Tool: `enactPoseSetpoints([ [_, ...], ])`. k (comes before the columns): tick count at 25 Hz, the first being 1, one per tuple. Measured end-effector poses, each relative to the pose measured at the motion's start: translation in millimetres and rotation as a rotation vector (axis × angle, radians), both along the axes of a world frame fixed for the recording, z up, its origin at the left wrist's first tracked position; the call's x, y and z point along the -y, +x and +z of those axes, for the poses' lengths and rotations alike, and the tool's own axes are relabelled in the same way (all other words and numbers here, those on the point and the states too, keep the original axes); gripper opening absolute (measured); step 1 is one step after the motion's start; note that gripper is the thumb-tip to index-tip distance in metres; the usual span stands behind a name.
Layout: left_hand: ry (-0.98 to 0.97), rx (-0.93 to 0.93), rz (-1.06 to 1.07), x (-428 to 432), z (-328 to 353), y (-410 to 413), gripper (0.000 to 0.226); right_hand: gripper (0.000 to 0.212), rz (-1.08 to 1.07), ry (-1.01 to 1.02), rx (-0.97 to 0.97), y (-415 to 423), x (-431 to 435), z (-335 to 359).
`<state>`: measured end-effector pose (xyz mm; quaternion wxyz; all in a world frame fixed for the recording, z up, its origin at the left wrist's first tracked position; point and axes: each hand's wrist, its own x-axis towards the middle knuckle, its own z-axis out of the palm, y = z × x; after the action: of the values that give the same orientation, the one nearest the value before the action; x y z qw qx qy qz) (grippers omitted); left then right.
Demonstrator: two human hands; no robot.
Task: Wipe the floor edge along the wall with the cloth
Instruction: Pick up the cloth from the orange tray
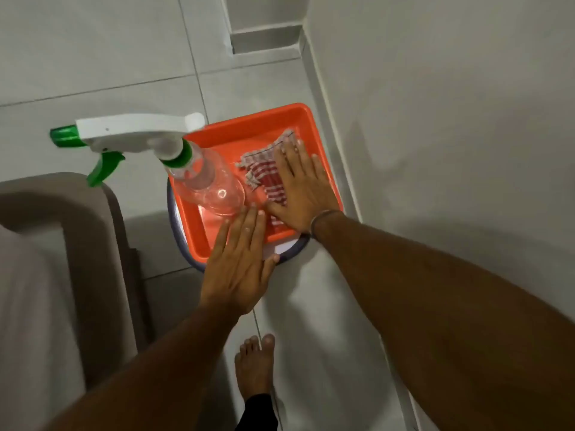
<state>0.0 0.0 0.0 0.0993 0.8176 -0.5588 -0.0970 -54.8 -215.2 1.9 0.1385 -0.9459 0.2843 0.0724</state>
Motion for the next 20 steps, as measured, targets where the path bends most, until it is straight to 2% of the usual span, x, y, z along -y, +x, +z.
enactPoseSetpoints([
  [6, -0.020, -0.054, -0.020, 1.9, -18.5, 2.1, 0.076, 0.109, 0.086, -0.024, -0.078, 28.8, 10.8, -31.0],
  [12, -0.013, -0.026, -0.021, 3.0, -20.7, 3.0, 0.076, 0.077, 0.037, 0.022, -0.036, 33.0, 14.2, -37.0],
  [17, -0.011, -0.004, -0.012, 3.6, -20.6, 3.7, 0.078, 0.080, -0.041, 0.175, 0.016, 32.9, 19.7, -21.4],
  [20, 0.002, -0.007, -0.001, 2.7, -13.3, 2.1, 0.079, 0.070, -0.077, 0.197, 0.099, 26.0, 14.0, 3.7],
])
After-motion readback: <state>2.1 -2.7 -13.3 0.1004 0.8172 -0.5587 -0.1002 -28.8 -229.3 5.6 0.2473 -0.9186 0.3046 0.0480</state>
